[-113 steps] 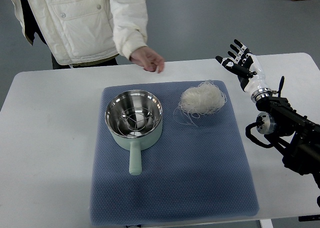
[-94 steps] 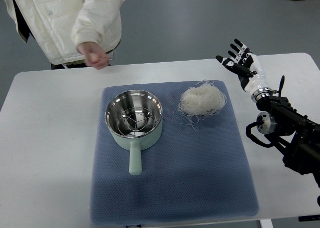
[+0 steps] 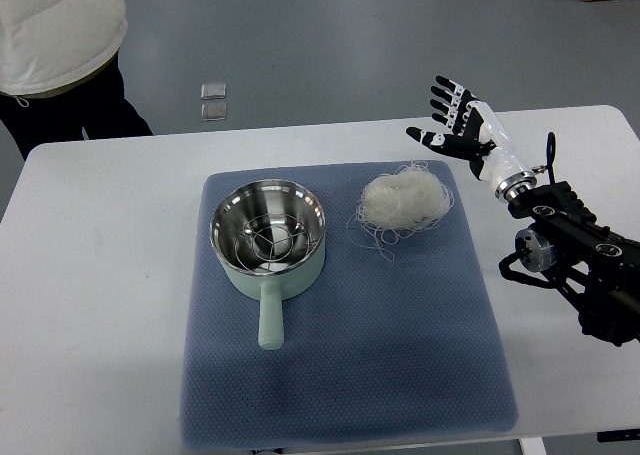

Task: Put vermicelli into pot with right hand
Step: 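Move the right hand toward the white vermicelli bundle, then lower the right hand onto the vermicelli and close fingers around it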

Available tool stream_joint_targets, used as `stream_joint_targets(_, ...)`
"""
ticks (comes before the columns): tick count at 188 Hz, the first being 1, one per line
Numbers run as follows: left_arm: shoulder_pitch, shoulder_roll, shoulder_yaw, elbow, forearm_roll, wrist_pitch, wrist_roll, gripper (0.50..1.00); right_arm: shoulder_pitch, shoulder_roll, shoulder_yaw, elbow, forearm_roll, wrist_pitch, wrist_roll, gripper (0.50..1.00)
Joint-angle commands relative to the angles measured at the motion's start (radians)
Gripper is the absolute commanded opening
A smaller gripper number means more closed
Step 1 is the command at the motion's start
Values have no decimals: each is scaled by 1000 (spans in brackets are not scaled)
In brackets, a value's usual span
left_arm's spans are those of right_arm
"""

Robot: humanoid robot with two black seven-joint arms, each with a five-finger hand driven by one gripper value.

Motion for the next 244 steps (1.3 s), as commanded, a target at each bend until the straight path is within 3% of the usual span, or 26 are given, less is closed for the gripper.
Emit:
stream_joint_targets(1,0,0,0,0,0,0,0,1000,16,-24,-6,6,-121,22,1,921)
stream_joint_targets(25,0,0,0,0,0,0,0,1000,77,-81,-100,11,-240,85,3,921)
stream_joint_targets(87,0,0,1,1,0,2,0,1000,310,-184,-467,34,-460,96,5,921)
stream_joint_targets(129,2,0,3,1,0,2,0,1000,445,-168,-715,32,-578,96,5,921)
stream_joint_targets(185,2,0,4,1,0,2,0,1000,482,-136,-836,-52,-699,92,-9,919)
stream_joint_targets(229,2,0,6,0,0,2,0,1000,483,-102,-898,-94,-711,83,-22,862)
stream_joint_targets(244,0,0,6,-2,0,2,0,1000,482,-95,-925,-103,-713,79,-23,777)
